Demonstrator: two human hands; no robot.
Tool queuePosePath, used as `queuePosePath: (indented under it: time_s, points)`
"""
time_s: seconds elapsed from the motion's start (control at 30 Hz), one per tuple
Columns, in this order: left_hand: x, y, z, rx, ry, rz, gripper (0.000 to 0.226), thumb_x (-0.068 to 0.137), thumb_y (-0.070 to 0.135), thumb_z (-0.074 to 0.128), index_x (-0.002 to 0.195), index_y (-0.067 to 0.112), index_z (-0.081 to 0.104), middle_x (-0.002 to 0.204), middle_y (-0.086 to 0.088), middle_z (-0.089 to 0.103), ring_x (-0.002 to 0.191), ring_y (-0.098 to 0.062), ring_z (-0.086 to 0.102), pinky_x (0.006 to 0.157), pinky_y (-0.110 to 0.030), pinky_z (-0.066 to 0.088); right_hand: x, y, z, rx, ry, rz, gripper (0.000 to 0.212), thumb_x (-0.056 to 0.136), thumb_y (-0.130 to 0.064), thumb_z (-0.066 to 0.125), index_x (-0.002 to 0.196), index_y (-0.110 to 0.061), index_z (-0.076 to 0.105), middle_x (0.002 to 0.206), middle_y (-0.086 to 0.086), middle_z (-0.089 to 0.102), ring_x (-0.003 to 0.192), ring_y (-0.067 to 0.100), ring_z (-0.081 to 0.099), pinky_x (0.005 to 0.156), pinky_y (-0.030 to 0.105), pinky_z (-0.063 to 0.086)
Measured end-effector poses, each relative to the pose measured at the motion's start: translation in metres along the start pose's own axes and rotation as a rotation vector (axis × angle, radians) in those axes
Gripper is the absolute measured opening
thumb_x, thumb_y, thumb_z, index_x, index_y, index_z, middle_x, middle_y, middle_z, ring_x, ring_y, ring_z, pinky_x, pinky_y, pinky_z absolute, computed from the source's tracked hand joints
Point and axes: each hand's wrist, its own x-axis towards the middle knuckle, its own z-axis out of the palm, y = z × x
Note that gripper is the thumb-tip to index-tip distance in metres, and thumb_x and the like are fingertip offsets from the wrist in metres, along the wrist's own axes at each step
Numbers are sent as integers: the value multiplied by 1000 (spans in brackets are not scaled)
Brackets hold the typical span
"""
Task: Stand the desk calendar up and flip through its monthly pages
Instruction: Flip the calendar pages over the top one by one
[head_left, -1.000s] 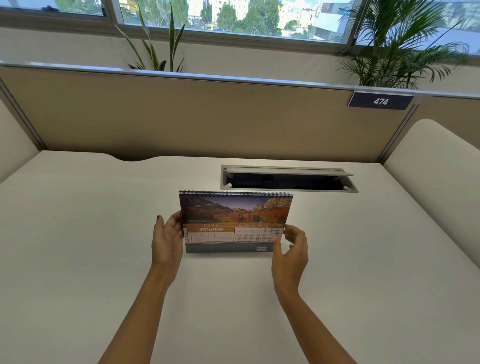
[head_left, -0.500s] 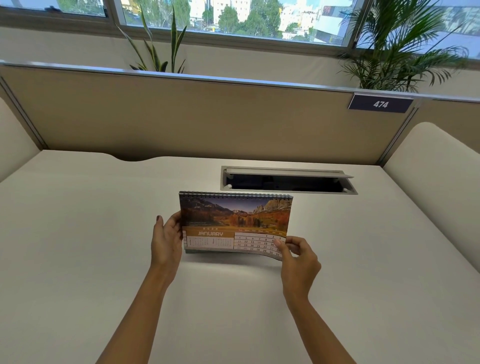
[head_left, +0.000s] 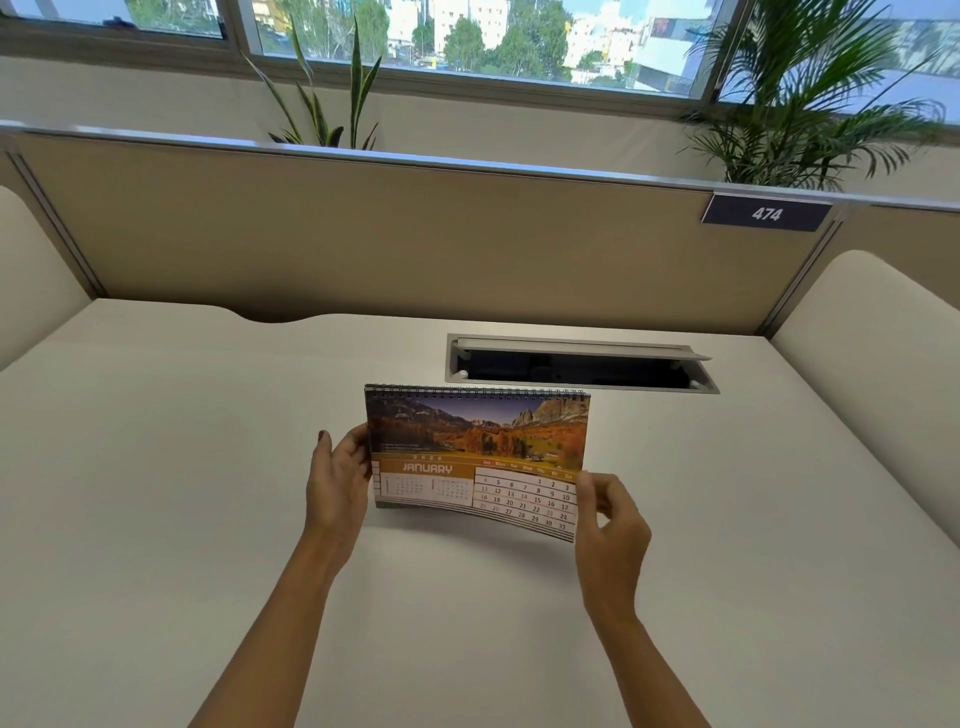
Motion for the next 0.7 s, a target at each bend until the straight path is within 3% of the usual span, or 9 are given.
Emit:
queuePosePath:
  time_s: [0.1,0.17,0.27,0.37,0.43,0.5,0.6,0.7]
  points:
    - [0,-1,0,-27,-9,-25,56,99,52,13,112,21,59,109,-4,68,100,-23,63,84,-39,50,7,-10,-10,283,-178,306,49,100,-41,28,79,-19,66,79,3,73,77,19,71,58,20,56]
    - [0,-2,-1,-35,-17,-45,57,98,54,15,110,21,60,105,-6,69,93,-27,67,80,-40,55,15,-17,-19,486,-334,458,50,101,-36,30,78,-21,72,82,5,76,78,20,72,64,29,57]
    - [-1,-1,-6,-29,-43,-72,60,96,58,19,113,22,63,100,-7,73,85,-30,71,69,-37,59,23,-27,-30,656,-450,538,44,97,-28,37,80,-22,77,83,3,77,79,18,72,63,26,58]
    - [-2,-1,-9,-51,-45,-40,59,96,56,23,97,25,73,83,-3,76,72,-21,73,66,-30,59,30,-35,-31,638,-410,354,26,86,-24,51,84,-26,77,88,-3,77,86,13,71,73,23,57]
    - [-2,1,-8,-53,-37,44,59,101,43,21,87,32,77,84,6,77,78,-11,71,70,-24,57,38,-46,-27,719,-425,240,25,85,-26,51,95,-30,74,98,-11,75,97,9,68,82,21,56]
    - [-1,2,-4,-65,-39,58,59,103,37,18,93,34,76,99,9,76,94,-7,69,76,-21,55,48,-59,-22,708,-434,137,31,94,-21,41,109,-31,66,106,-15,72,104,7,65,84,20,55]
    - [2,0,-6,-53,-42,9,60,100,50,15,114,21,65,116,0,70,112,-16,61,88,-29,47,59,-79,-13,519,-458,-26,29,96,-21,44,121,-21,58,115,-13,67,107,8,63,77,19,55]
    - [2,0,-9,-49,-72,-1,61,99,52,14,119,16,59,116,-2,70,111,-17,62,89,-29,45,67,-84,-3,191,-381,-229,32,93,-23,53,125,-25,55,136,-11,52,126,13,48,95,30,52]
